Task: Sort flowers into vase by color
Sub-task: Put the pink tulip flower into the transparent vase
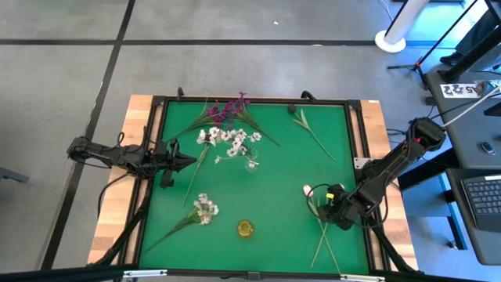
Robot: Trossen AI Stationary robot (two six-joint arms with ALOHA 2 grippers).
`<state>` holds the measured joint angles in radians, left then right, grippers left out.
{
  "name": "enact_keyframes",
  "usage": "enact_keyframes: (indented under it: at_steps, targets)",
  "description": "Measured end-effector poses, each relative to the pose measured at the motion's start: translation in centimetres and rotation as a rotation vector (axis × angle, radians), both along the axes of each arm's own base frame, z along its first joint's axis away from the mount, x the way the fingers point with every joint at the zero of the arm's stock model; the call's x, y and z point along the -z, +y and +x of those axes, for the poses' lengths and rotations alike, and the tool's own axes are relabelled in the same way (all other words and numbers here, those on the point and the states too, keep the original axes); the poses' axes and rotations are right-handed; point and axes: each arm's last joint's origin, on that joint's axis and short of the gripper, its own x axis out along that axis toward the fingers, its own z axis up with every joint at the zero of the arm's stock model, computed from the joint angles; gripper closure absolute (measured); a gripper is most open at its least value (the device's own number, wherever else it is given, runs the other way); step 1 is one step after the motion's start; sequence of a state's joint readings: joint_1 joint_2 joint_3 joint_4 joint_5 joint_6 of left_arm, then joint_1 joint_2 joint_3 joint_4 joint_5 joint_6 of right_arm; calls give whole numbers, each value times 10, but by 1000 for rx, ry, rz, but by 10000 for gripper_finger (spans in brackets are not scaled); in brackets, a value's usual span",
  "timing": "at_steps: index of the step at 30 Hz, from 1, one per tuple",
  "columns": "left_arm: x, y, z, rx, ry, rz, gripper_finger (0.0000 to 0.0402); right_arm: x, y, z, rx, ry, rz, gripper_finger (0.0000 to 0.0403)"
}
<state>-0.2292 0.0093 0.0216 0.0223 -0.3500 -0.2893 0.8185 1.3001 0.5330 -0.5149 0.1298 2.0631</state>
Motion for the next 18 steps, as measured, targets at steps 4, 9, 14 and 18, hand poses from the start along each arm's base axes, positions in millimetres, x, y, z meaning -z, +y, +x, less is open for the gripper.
enact_keyframes:
  at_steps: [4,9,14,18]
  targets:
    - [0,0,0,0,0,0,401,-3,1,3,6,-47,-21,201]
    - [0,0,0,0,0,0,401,-4,1,6,19,-98,-47,201]
    - [0,0,0,-1,0,0,401,-5,2,8,24,-137,-64,201]
    - [0,0,0,-1,0,0,401,-5,1,8,23,-135,-66,201]
